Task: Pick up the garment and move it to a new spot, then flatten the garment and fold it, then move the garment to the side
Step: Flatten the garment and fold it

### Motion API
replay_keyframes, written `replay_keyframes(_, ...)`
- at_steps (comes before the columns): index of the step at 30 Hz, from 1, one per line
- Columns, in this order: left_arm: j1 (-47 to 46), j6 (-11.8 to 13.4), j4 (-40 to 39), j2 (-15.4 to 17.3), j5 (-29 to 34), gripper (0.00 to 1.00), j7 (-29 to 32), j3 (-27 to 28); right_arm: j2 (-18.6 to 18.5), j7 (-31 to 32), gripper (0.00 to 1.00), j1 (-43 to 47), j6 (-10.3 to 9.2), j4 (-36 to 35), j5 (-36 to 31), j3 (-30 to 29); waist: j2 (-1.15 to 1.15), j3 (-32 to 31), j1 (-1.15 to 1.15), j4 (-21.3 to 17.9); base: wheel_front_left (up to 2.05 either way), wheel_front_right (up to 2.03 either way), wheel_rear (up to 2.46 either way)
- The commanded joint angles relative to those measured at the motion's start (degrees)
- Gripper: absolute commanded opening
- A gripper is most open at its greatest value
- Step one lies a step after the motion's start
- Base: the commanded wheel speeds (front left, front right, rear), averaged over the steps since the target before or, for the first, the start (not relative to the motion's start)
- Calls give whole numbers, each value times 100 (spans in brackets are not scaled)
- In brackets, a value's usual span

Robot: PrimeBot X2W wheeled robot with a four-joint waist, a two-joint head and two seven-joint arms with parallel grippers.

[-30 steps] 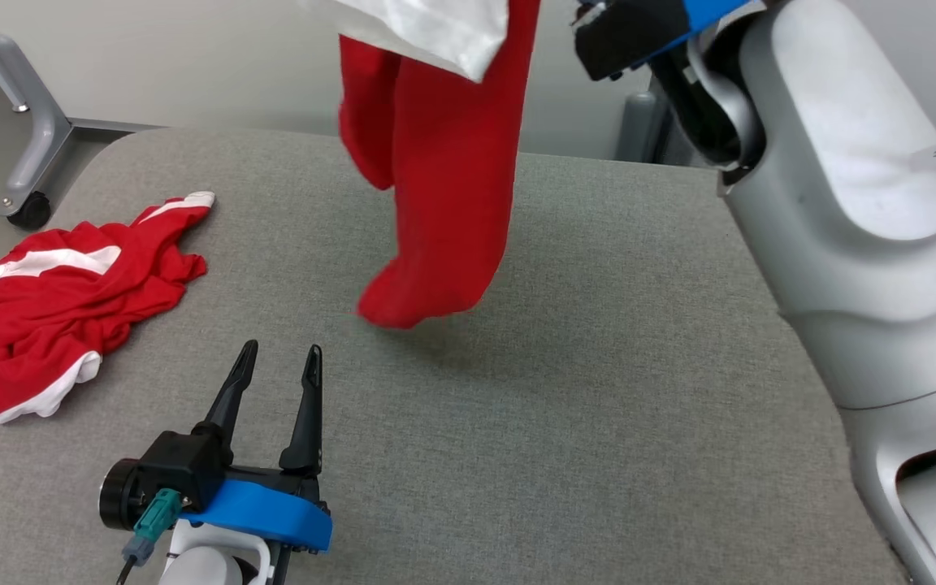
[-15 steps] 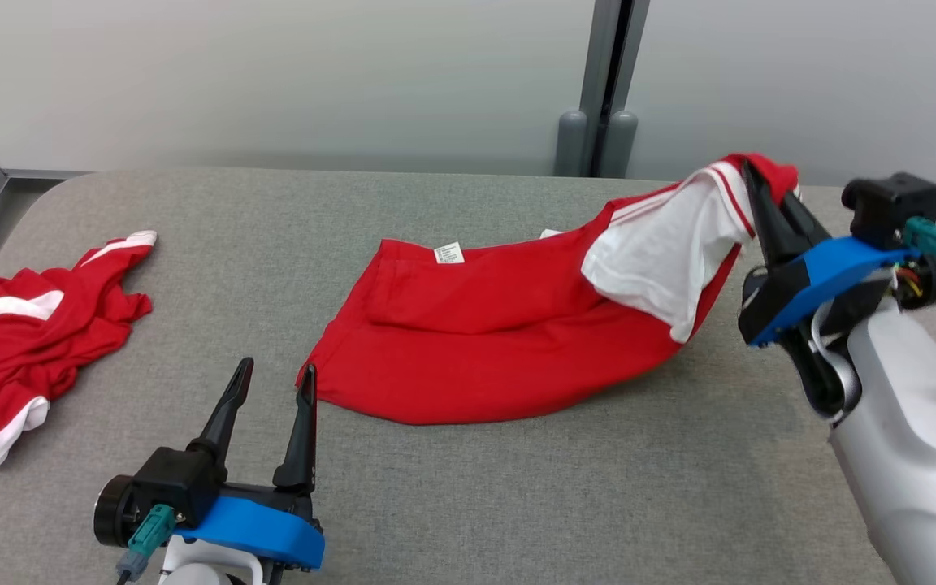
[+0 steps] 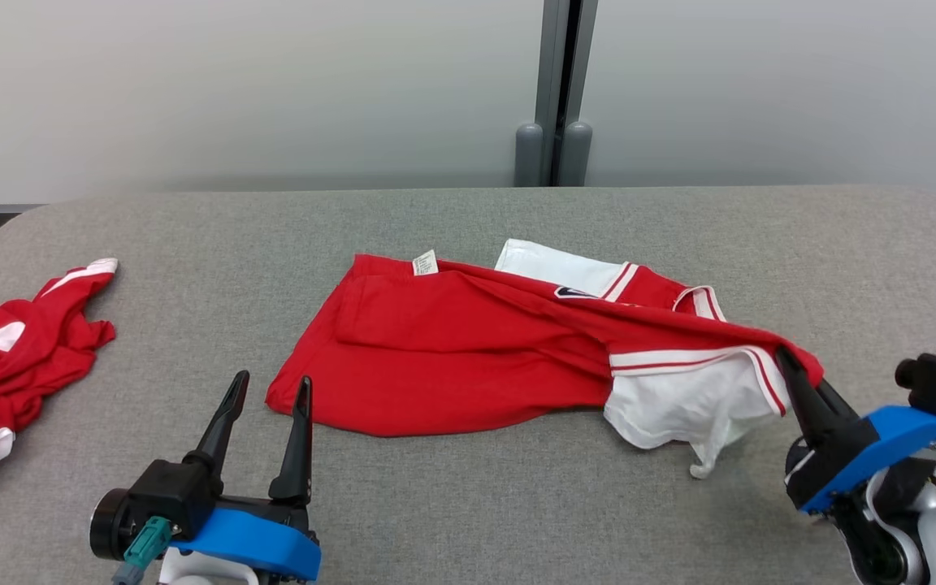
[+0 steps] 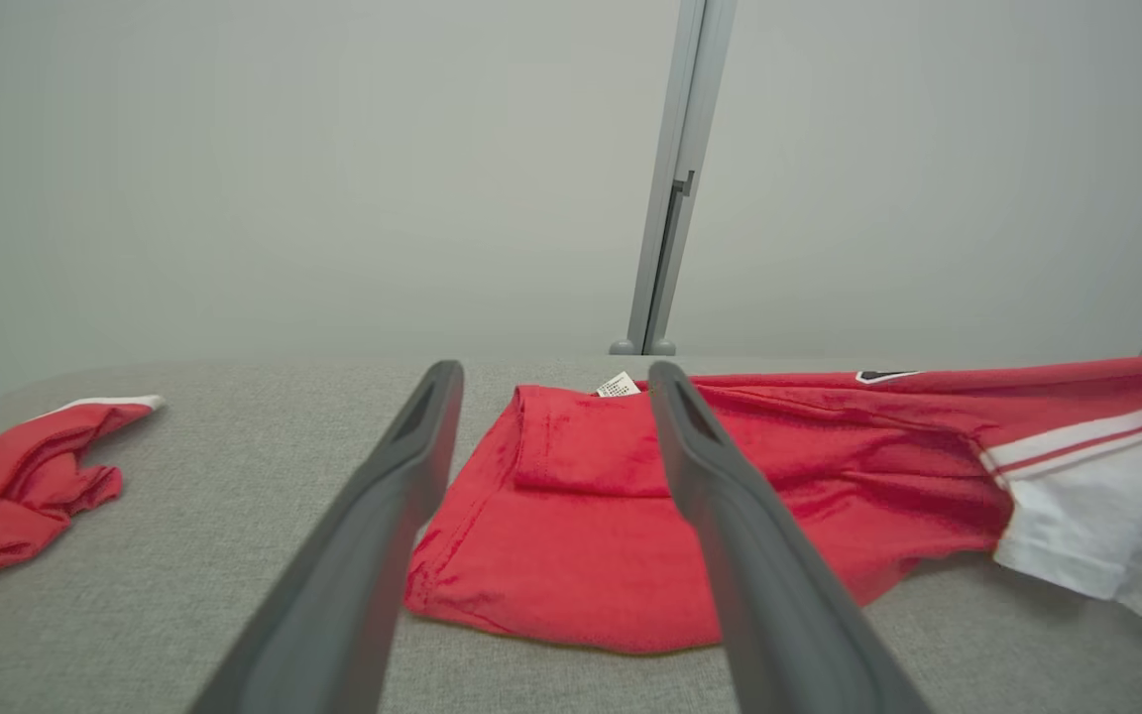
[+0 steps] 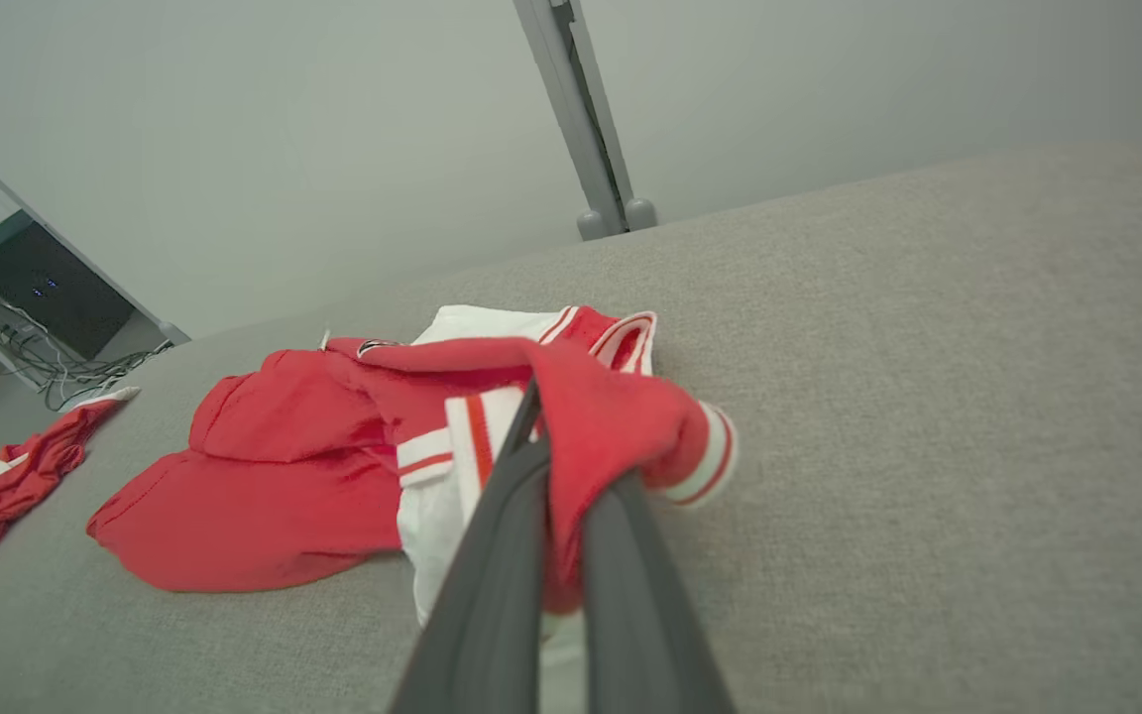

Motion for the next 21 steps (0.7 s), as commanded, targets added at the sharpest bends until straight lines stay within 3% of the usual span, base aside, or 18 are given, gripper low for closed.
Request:
replay_keyframes(1, -23, 4, -28, 32, 1, 100, -16, 20, 108, 199, 0, 218, 3, -229, -63, -164, -1, 22, 0, 7, 0, 0, 0)
replay_keyframes(5, -100, 9, -60, 36, -4, 100, -16, 11, 363, 908, 0, 709, 2, -852, -405, -681, -1, 116, 0, 30, 0, 0, 0)
replay_keyframes(8, -159, 14, -80, 42, 10, 100, -16, -8, 446, 1039, 0, 681, 3, -955, -984, -1017, -1, 206, 0, 58, 0, 0, 0)
replay_keyframes(13, -321, -12, -88, 27, 58, 100, -16, -75, 276, 826, 0, 166, 3, -262, -1799, -1162, -1, 369, 0, 192, 0, 0, 0)
replay_keyframes(21, -488, -34, -79, -1, 79, 100, -16, -114, 178, -54, 0, -927, 2, 1050, -2226, -958, -1, 572, 0, 410, 0, 0, 0)
